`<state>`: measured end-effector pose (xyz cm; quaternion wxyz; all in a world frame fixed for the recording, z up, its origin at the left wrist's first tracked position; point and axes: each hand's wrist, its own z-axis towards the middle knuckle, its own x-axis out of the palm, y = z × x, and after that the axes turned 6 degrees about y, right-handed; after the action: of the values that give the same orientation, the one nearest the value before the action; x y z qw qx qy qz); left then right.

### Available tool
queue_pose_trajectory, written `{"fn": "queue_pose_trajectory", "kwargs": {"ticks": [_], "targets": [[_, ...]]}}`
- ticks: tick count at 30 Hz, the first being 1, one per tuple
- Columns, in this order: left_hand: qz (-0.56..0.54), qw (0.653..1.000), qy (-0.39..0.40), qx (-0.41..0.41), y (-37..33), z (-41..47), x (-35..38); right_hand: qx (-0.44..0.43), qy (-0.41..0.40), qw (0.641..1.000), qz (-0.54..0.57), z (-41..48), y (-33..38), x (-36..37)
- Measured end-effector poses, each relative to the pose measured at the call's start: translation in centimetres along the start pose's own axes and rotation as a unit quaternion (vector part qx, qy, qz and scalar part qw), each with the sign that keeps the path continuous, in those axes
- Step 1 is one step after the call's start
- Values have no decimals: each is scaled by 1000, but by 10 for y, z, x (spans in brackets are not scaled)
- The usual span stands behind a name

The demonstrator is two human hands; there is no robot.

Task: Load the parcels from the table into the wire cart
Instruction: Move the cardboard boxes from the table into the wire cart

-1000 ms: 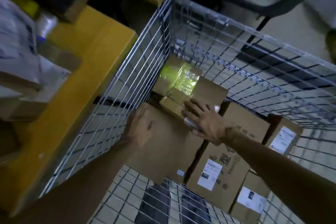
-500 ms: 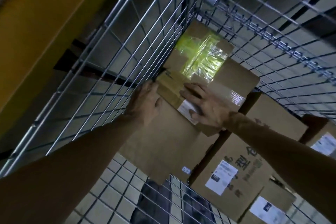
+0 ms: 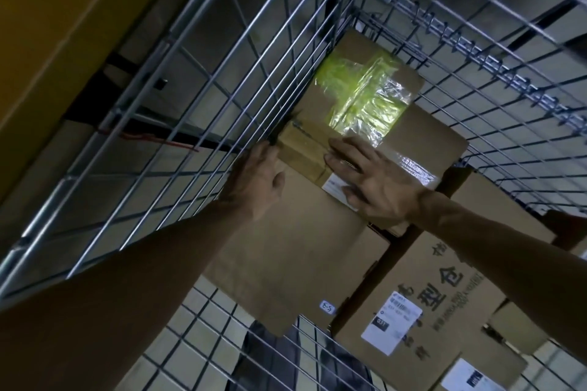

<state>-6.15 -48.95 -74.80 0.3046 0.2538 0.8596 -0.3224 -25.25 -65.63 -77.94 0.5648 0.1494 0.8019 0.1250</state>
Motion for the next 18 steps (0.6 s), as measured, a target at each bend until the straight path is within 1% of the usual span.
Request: {"fn": "queue_pose_trajectory", "kwargs": {"ticks": [3,9,13,16,18], "targets": [[-2,1000,2,-2,1,1,0,10,-10,999,-30,-2,5,1],[-7,1000,11,2,-2,1,-1,13,-32,998,-53,0,8,2],[5,1000,30,-4,-3,5,-4,8,-47,996,-72,0,9,2],[30,998,48,-5,-1,7,-4,7,-80,994,-76,0,16,3],[38,998,45,6,0,6,-4,9,-86,993,-83,-2,18,4]]}}
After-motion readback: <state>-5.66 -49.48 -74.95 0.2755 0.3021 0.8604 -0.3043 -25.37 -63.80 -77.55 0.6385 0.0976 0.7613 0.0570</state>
